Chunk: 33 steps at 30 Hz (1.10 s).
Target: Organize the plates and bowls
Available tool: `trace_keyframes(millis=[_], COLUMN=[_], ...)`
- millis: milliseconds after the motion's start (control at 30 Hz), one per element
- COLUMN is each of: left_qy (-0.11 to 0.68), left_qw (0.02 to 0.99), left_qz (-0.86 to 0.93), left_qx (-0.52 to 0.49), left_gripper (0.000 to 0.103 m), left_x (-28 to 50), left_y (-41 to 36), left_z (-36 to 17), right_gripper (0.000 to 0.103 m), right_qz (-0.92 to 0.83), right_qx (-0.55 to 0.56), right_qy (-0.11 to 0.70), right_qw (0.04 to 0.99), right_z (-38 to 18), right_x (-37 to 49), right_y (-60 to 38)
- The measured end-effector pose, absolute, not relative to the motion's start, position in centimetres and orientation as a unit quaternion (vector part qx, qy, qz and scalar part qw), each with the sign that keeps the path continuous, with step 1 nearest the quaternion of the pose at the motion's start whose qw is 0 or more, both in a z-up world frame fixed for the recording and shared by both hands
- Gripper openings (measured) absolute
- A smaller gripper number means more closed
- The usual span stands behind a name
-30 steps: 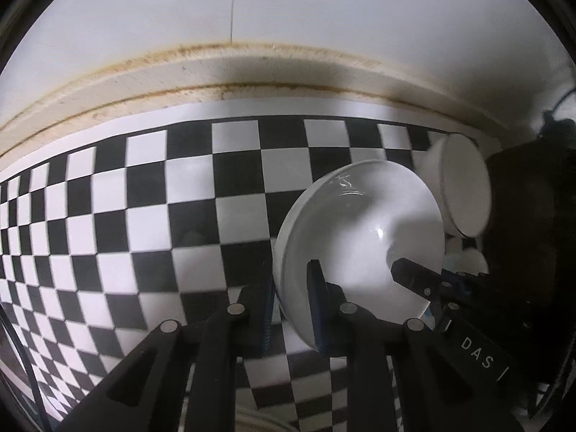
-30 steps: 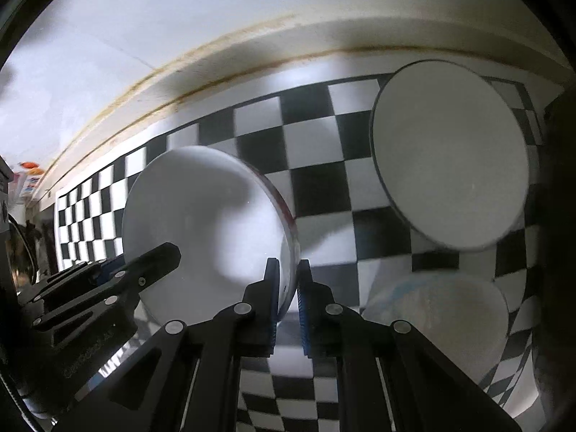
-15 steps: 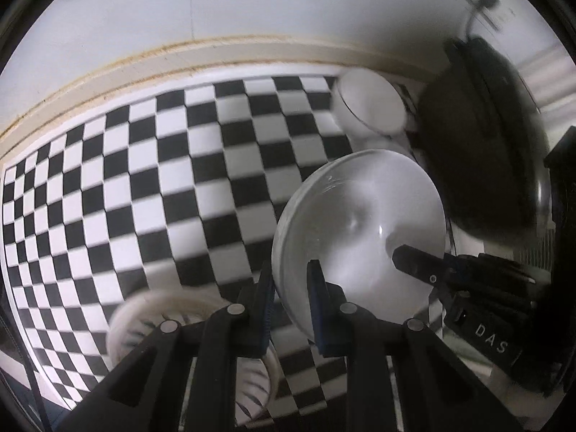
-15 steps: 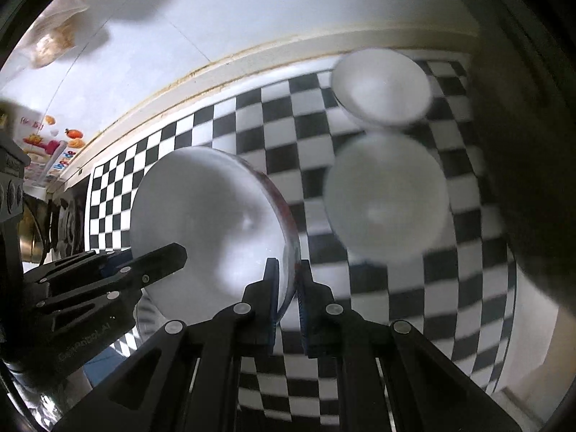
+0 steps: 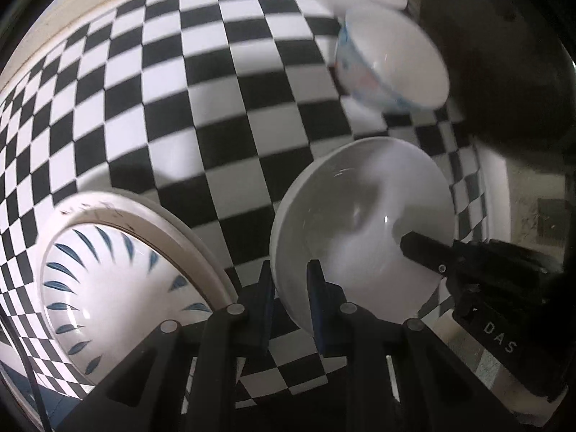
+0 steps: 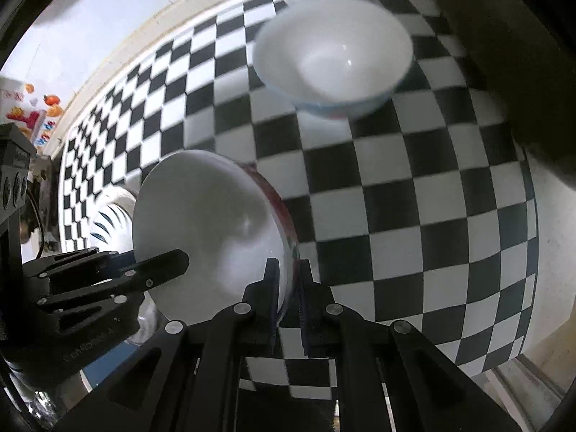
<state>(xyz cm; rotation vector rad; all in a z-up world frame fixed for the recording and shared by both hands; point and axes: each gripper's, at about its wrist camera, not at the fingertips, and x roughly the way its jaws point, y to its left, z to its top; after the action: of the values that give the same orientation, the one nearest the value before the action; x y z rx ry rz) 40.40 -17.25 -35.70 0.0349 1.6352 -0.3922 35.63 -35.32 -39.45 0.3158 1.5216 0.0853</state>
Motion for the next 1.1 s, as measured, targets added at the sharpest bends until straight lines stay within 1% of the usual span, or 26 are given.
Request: trace_keyframes(millis=[167,333,1100], left_qy=[0.733,0.736,0.734], left_qw=[0.659,0.655,0.655], left_qz=[-0.169,-0.168,-0.17], left_qx=[0.033,0.042,0.059], left_gripper=[0.015,0.015,0.015], left_x=[39.9,39.3,38.6], left_y=[-18.1,-18.8,-19.2], left_z=[-38.1,-39.1,-39.7], right_gripper=[0.011,0.011,0.011], right_qz=[0.036,0.034,0.029], right_qx=[0.132,0.134,0.147], right_qy=[0.695,0.698,0.7], right_qw=[0.706,0.703,0.698], right_z=[-41.4,-42.3,-42.5], right_x=[34.6,34.3,34.7], right_y=[-35.8,-36.2,-35.9])
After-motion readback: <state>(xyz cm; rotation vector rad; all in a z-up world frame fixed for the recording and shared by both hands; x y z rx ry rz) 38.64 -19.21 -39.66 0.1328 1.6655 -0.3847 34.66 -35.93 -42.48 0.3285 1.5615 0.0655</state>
